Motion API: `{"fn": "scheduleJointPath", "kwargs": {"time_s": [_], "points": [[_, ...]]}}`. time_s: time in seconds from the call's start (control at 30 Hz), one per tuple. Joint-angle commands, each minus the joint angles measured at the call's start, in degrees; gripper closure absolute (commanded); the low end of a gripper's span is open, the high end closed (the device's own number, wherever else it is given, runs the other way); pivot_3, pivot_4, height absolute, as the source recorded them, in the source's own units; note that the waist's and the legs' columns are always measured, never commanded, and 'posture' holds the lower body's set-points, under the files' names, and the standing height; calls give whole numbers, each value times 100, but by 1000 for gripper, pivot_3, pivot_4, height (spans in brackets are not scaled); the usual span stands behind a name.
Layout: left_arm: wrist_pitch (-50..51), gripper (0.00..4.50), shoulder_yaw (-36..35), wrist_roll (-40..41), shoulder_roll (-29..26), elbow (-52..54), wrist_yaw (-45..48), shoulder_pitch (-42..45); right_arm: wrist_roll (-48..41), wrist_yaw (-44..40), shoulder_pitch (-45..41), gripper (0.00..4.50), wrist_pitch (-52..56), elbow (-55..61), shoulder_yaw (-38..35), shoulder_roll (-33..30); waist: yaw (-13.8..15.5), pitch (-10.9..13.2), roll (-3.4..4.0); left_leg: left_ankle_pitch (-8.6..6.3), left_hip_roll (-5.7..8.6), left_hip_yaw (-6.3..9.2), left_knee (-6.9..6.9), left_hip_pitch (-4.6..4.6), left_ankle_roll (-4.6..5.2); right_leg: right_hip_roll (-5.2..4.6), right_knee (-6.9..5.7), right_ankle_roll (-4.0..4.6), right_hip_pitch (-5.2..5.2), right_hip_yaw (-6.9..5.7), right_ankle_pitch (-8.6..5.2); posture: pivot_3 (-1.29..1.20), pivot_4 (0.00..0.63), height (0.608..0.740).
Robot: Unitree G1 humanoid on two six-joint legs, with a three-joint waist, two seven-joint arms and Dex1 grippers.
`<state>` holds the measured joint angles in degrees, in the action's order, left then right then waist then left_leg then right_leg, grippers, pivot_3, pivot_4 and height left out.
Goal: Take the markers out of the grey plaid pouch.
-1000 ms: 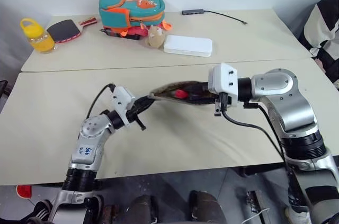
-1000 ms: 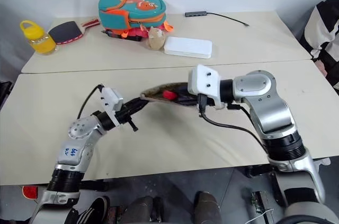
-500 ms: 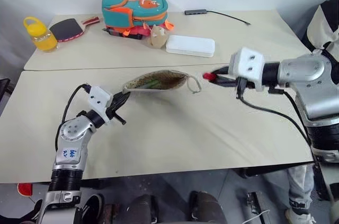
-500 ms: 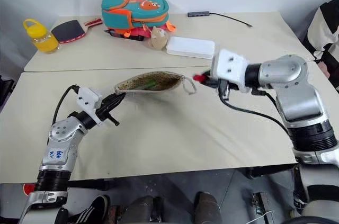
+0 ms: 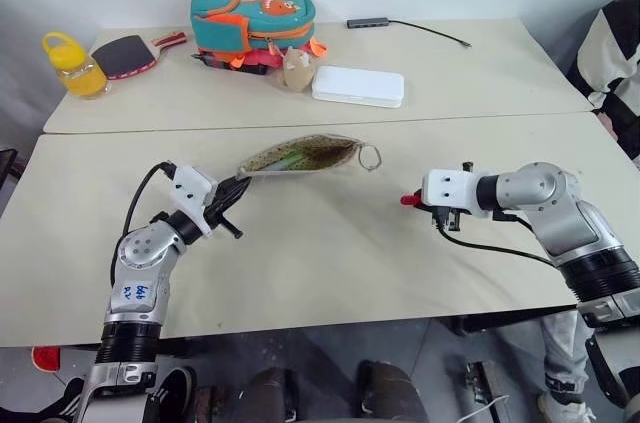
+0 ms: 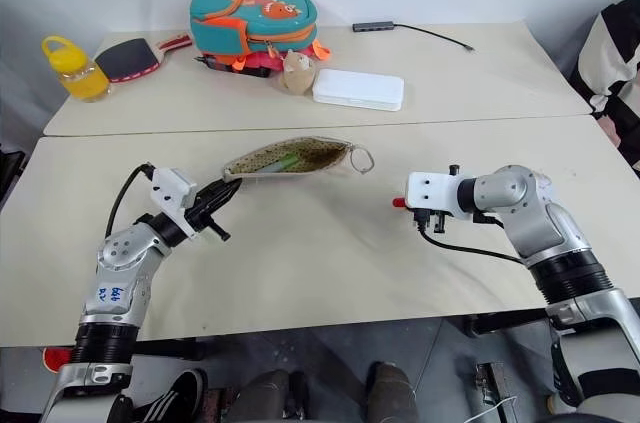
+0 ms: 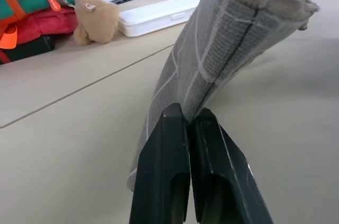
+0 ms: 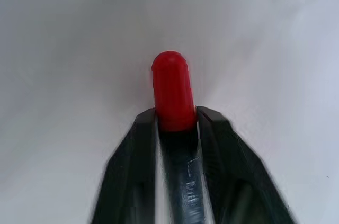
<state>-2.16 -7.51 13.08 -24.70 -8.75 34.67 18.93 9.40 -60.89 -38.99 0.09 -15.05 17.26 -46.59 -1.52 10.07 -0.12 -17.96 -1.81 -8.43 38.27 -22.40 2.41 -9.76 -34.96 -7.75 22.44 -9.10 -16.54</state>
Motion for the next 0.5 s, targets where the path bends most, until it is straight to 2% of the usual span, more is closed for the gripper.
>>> {"fn": "scheduleJointPath", "kwargs": {"time_s": [0.03,0.23,0.43,0.5], "points": [[-130,4500,10,39,37,288,-3,-4,-133,-152,42,1951,154,243,-193,-54,-3,0,0,0,0,0,0,1,0,0,0,0,-1,0,0,0,150,740],[-114,4500,47,61,50,318,27,-28,-505,-271,-24,1951,535,598,-427,45,-3,0,0,0,0,1,0,0,0,0,0,0,0,0,0,0,150,740],[148,4500,126,201,99,519,107,-68,-2093,-350,-603,1951,1606,1691,-1156,784,-16,0,0,0,-2,1,0,0,0,1,-3,0,2,0,0,0,150,740],[320,4500,148,297,153,635,122,-88,-2522,-254,-777,2319,2067,2040,-1261,1054,-7,0,0,0,-4,2,0,0,-1,2,-8,1,5,0,0,0,150,740]]}}
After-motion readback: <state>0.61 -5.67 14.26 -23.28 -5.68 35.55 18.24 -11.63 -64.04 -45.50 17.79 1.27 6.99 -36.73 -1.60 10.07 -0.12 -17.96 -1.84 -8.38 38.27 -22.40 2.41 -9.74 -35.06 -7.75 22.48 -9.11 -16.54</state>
